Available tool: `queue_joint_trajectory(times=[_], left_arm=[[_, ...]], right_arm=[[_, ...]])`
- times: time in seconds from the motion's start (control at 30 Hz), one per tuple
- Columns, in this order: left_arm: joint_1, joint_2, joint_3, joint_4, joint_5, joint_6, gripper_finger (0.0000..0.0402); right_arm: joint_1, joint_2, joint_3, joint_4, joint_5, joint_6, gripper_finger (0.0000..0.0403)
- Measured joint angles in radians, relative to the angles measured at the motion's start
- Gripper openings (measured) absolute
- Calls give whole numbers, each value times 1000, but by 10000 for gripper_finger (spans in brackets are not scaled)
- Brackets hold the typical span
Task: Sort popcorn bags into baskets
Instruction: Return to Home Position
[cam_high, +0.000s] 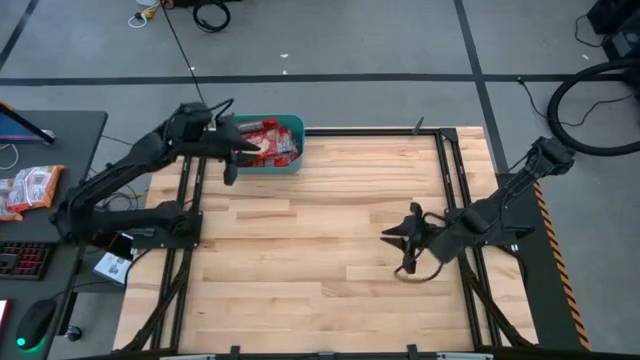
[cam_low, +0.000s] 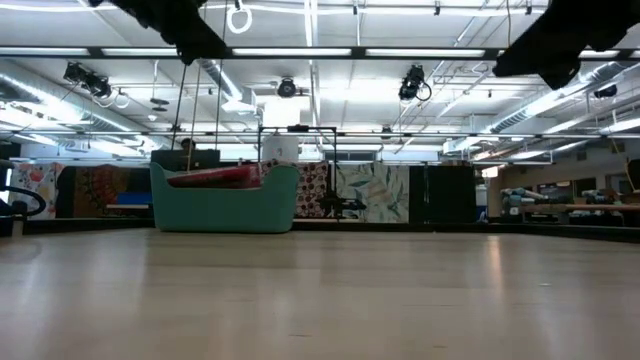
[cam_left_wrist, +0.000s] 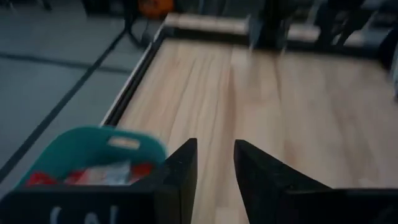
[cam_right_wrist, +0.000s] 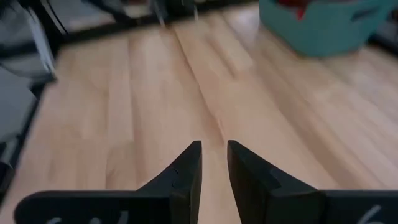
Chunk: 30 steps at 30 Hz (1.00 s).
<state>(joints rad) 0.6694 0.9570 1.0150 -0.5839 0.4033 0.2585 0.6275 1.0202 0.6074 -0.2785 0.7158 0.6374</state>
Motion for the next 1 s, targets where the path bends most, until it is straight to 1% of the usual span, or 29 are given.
queue_joint_trajectory(times=[0.1, 0.2, 0.3, 0.37, 0.47, 0.57, 0.67, 0.87, 1.0], left_arm=[[0, -68, -127, 204, 39, -101, 110], [0, -130, -260, 440, 49, -202, 110], [-1, -176, -383, 633, 46, -298, 110], [-7, -199, -446, 724, 40, -345, 110], [-20, -231, -507, 768, 6, -367, 110], [-52, -276, -552, 768, -72, -336, 109], [-98, -349, -593, 775, -140, -306, 105], [-185, -541, -678, 777, -232, -299, 76], [-212, -636, -751, 772, -260, -328, 57]], right_arm=[[-17, -96, -77, 146, 16, -109, 80], [-39, -193, -142, 289, 17, -241, 79], [-73, -285, -194, 388, -12, -335, 79], [-99, -339, -224, 436, -45, -371, 79], [-148, -420, -274, 461, -87, -414, 79], [-214, -499, -337, 478, -128, -430, 79], [-304, -580, -403, 511, -202, -430, 79], [-482, -739, -521, 580, -335, -411, 79], [-554, -825, -553, 584, -397, -414, 79]])
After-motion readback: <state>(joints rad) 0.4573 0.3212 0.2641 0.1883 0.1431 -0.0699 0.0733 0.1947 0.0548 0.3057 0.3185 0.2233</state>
